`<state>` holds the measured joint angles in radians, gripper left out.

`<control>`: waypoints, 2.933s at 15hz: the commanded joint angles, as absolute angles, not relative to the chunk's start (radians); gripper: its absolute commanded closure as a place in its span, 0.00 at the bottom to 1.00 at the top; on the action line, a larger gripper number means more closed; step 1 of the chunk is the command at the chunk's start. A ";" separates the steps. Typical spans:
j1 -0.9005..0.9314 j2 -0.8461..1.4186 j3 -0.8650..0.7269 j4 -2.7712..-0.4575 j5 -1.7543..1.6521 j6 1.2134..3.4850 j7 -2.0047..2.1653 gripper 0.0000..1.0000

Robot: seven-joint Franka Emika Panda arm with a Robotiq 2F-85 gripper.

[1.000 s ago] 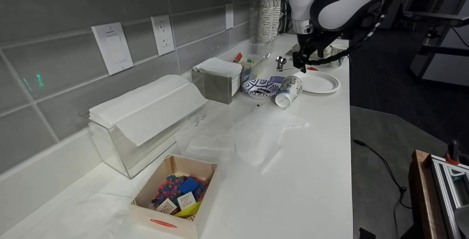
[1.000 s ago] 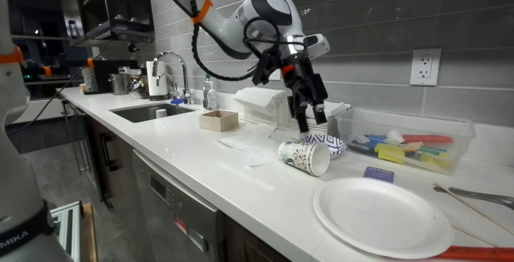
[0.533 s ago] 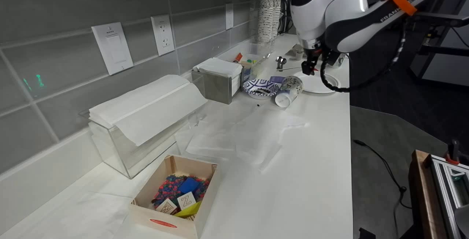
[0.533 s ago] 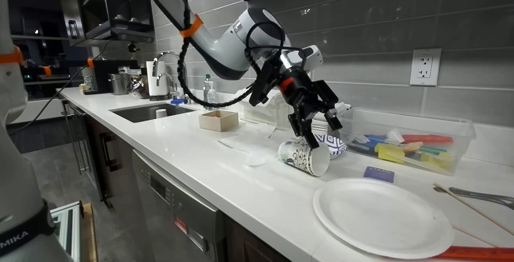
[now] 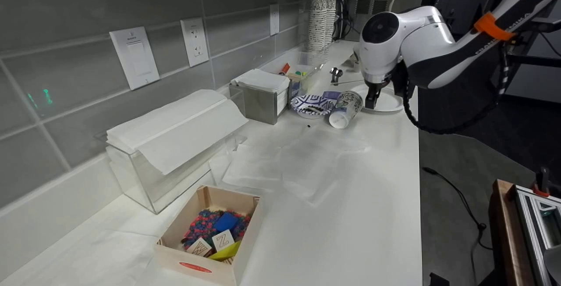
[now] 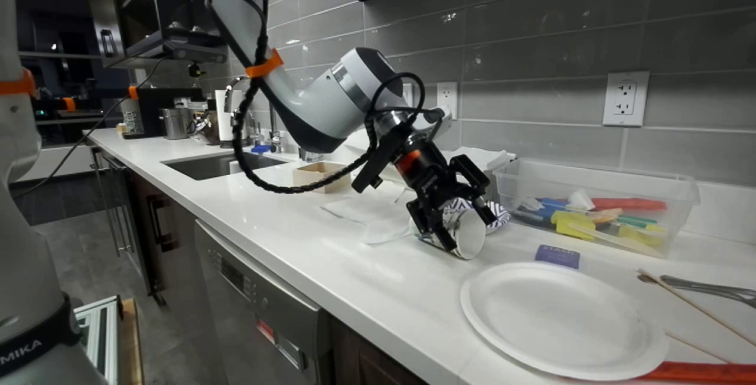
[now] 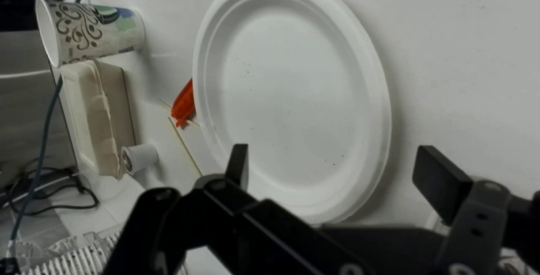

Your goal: Pick up the plate and place it on the tote

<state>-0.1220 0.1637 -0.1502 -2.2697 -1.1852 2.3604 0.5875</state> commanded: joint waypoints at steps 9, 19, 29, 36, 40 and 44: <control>-0.144 0.260 -0.160 -2.230 -1.289 2.450 0.590 0.08; -0.169 0.311 -0.161 -2.191 -1.249 2.452 0.522 0.31; -0.186 0.350 -0.162 -2.158 -1.192 2.459 0.440 0.35; -0.194 0.362 -0.165 -2.144 -1.088 2.463 0.354 0.77; -0.186 0.334 -0.169 -2.165 -1.070 2.456 0.342 0.96; -0.181 0.292 -0.172 -2.192 -1.063 2.440 0.348 1.00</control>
